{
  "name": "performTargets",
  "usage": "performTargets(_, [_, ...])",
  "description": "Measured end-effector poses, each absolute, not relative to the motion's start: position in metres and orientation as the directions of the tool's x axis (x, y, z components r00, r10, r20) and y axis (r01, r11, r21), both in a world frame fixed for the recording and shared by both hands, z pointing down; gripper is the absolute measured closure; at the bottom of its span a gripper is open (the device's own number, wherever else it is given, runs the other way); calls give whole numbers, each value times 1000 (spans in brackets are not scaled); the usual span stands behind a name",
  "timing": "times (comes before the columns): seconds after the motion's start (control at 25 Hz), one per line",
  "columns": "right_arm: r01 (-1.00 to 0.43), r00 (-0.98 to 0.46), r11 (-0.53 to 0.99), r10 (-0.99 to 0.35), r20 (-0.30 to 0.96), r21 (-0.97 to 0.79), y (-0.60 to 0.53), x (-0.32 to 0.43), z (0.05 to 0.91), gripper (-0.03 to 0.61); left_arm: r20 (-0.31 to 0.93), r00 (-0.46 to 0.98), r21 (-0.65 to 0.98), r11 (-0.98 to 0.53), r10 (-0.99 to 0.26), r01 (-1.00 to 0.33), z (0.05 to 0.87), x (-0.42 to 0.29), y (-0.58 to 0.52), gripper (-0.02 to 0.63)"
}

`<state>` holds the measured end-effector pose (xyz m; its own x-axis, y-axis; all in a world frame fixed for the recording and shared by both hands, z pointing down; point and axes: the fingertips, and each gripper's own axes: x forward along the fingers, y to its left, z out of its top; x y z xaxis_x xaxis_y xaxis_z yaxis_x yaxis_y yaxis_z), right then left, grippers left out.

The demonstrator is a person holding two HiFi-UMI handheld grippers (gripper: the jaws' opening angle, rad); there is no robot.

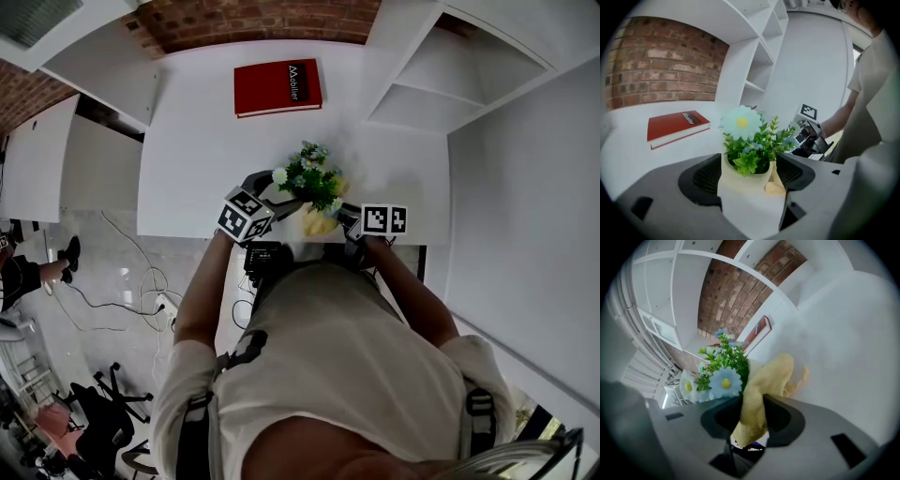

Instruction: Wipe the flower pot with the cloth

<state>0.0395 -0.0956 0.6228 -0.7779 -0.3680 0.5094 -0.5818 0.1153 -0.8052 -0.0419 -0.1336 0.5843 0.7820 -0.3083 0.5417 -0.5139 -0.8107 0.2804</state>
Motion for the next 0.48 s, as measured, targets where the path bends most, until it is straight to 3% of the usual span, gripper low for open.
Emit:
performTargets(0.24, [-577, -784, 137, -366, 501, -805, -101, 36, 617, 437, 636, 750, 198, -901, -182, -386, 598, -20, -134, 261])
performTargets(0.48, [-623, -772, 151, -281, 571, -768, -83, 29, 639, 439, 602, 738, 133, -874, -304, -468, 604, -19, -139, 266])
